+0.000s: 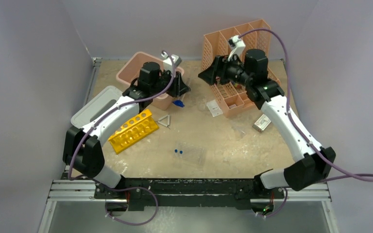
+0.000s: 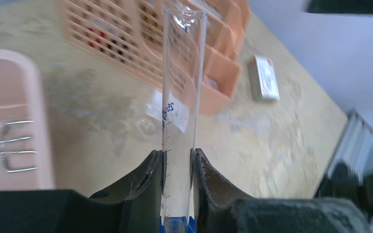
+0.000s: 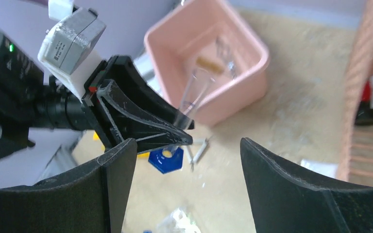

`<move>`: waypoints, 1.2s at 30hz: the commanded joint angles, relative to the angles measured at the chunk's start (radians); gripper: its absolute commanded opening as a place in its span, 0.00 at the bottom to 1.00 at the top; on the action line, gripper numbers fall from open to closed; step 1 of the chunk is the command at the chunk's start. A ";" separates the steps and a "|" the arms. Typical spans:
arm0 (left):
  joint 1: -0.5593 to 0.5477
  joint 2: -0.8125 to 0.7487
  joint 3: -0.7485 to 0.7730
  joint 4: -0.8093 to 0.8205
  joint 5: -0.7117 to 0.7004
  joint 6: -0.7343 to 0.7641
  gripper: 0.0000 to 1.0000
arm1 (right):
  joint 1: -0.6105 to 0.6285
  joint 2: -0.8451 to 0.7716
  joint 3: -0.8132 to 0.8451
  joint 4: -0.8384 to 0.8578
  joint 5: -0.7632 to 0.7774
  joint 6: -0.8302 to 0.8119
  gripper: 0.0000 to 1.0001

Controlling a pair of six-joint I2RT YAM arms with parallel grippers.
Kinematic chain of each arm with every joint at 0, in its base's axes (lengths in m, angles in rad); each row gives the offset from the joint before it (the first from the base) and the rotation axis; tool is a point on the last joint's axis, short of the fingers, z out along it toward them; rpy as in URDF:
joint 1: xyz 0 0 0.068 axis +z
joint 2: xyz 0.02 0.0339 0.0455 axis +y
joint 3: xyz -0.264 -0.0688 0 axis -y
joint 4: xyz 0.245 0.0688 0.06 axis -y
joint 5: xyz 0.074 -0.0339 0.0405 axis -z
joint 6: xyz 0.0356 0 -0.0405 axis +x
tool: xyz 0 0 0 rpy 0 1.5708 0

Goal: Organize the chemistry lab equipment

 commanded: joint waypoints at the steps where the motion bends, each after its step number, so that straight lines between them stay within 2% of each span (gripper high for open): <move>1: 0.026 -0.072 0.019 0.171 -0.374 -0.235 0.00 | 0.000 -0.074 -0.010 0.184 0.258 0.062 0.79; 6: 0.039 -0.063 0.059 0.144 -0.647 -0.386 0.00 | 0.000 -0.077 -0.012 0.105 0.359 0.019 0.77; 10: 0.047 -0.006 0.168 -0.062 -0.952 -0.506 0.00 | 0.000 -0.082 -0.029 0.064 0.412 0.007 0.76; 14: 0.067 0.058 0.217 -0.106 -1.060 -0.598 0.00 | 0.000 -0.094 -0.053 0.041 0.455 -0.006 0.76; 24: 0.169 0.363 0.408 -0.325 -1.078 -0.880 0.00 | -0.001 -0.119 -0.097 0.004 0.536 -0.062 0.76; 31: 0.196 0.582 0.595 -0.385 -1.061 -0.910 0.00 | -0.001 -0.091 -0.087 -0.007 0.583 -0.111 0.76; 36: 0.215 0.679 0.679 -0.443 -1.056 -1.021 0.00 | -0.001 -0.063 -0.072 -0.006 0.603 -0.135 0.76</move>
